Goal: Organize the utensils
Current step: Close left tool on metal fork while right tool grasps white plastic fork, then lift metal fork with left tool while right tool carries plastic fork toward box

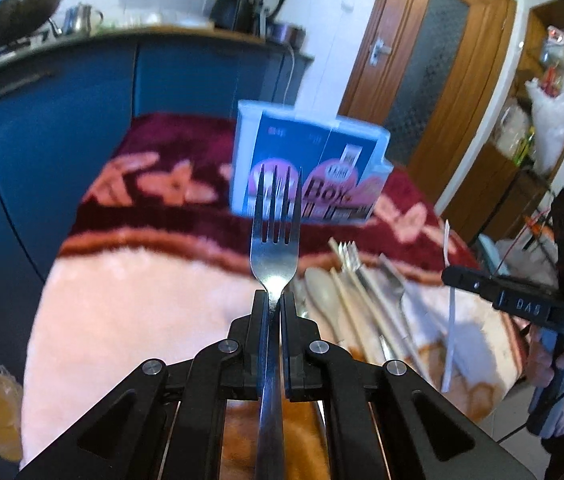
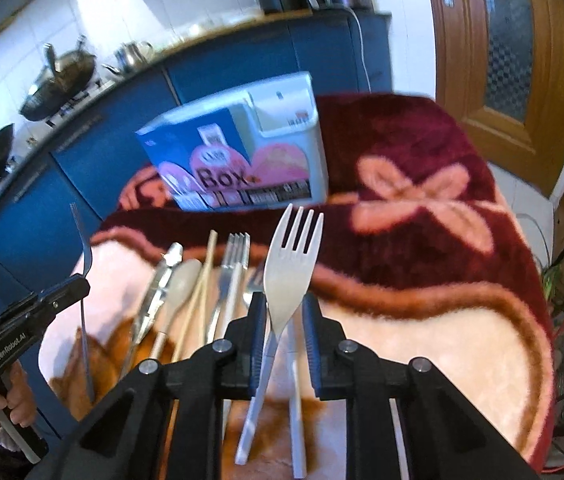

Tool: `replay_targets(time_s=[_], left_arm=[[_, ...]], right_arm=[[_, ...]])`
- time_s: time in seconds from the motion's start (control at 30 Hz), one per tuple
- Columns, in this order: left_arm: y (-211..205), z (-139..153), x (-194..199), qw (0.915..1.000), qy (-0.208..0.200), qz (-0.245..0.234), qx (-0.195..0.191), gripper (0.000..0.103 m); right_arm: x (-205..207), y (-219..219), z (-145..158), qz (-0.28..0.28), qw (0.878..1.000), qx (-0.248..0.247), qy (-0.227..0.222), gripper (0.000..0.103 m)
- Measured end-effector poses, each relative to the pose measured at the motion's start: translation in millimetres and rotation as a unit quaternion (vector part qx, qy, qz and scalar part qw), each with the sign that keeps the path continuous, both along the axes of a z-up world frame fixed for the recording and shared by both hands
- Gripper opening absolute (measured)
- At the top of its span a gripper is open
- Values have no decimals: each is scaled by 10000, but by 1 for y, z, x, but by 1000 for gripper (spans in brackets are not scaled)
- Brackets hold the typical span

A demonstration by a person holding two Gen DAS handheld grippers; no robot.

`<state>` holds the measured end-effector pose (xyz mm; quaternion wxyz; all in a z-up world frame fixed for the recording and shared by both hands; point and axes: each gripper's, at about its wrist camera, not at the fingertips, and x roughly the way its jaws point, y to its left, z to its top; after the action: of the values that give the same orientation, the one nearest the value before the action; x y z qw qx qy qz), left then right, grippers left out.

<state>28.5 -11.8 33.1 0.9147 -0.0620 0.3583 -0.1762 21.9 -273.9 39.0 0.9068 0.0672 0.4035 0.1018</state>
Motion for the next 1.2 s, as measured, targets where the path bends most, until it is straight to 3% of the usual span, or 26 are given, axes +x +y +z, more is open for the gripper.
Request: replay_targets(time_s=[0.3,0.37,0.4,0.6,0.7,0.9,1.2], left_arm=[[4,30,-22,9961,-857,101,-202,5],[3,37,-24,9945,-1020,111,-206,5],[3,40,-25,9938,-1085,109,-208,5],[0,54,-16,9914,-1272,111,-273,5],[-1,56,-10,9916,-1253,145,-282,5],[1,51,1,9925,-1150,180,-371,5],[5,51,15,9922,-1176,258,-336,5]], right_arm=[[-27,12,30,-48,9933,-356,-1102,18],[-30,13,36,-65,9909,-411,-1280,12],[-30,14,39,-99,9894,-481,-1368,6],[-29,24,48,-2,9824,-737,-1716,5],[-22,23,42,33,9858,-718,-1516,5],[6,5,17,-61,9970,-366,-683,6],[57,-21,-22,-422,9971,180,604,25]])
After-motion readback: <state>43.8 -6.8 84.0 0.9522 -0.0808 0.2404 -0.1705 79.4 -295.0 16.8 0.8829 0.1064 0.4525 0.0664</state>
